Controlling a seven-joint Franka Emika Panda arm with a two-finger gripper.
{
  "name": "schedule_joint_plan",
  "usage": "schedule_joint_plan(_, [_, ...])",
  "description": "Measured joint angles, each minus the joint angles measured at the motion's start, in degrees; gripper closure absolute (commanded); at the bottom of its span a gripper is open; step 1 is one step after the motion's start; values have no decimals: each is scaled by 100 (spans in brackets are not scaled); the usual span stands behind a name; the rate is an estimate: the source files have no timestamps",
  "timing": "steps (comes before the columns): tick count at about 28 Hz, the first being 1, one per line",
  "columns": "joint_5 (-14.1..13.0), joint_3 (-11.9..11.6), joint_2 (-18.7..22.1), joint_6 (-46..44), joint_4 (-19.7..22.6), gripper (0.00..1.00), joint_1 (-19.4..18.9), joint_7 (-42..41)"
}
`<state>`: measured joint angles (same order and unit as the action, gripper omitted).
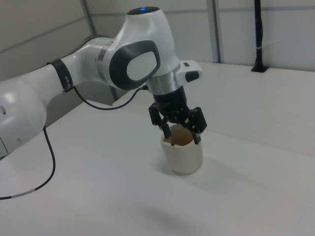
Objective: Open the trash can
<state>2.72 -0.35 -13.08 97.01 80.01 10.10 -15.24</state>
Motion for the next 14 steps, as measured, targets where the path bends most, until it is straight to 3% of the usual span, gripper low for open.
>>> schedule_joint_plan(14, [0, -20, -69, 0, 29, 0, 16, 0])
